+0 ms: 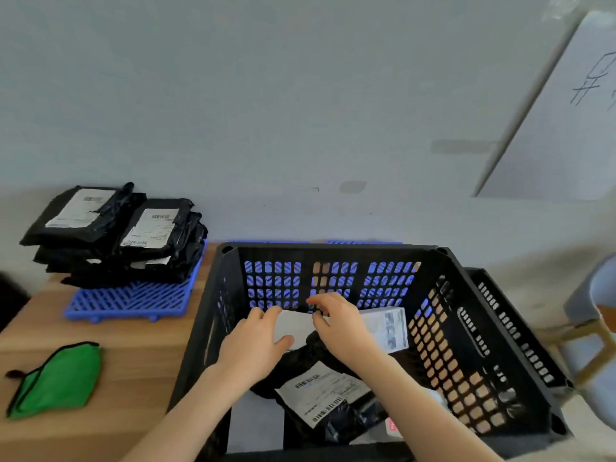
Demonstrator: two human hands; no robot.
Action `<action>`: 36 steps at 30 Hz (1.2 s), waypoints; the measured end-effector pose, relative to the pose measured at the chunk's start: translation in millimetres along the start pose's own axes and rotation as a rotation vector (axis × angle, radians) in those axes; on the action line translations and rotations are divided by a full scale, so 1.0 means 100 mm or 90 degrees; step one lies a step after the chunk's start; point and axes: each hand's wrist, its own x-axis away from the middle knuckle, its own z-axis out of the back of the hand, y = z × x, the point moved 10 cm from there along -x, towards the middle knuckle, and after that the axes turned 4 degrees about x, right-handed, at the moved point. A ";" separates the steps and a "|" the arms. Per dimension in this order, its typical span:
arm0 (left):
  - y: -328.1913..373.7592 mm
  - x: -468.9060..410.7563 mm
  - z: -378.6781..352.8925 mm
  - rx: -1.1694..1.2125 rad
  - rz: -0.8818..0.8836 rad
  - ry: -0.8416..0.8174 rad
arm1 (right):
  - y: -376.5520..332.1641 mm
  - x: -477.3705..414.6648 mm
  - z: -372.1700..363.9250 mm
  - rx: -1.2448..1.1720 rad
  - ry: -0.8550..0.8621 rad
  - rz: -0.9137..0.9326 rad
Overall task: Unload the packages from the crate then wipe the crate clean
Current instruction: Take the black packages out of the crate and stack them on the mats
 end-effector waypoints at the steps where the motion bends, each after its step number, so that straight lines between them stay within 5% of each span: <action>1: -0.02 0.05 -0.02 -0.001 0.042 -0.007 | 0.03 0.02 -0.01 0.001 -0.014 0.012; 9: 0.19 0.66 -0.35 0.040 0.264 -0.133 | 0.32 0.44 -0.04 0.016 -0.189 0.121; 17: 0.53 0.92 -0.55 0.084 0.341 -0.195 | 0.68 0.77 -0.01 0.071 -0.353 0.076; 22: 0.65 0.96 -0.42 0.061 0.336 -0.098 | 0.60 0.86 0.05 -0.008 -0.345 0.098; 36: 0.75 1.17 0.26 0.088 0.233 0.314 | 0.11 0.83 0.55 -0.179 -0.094 0.153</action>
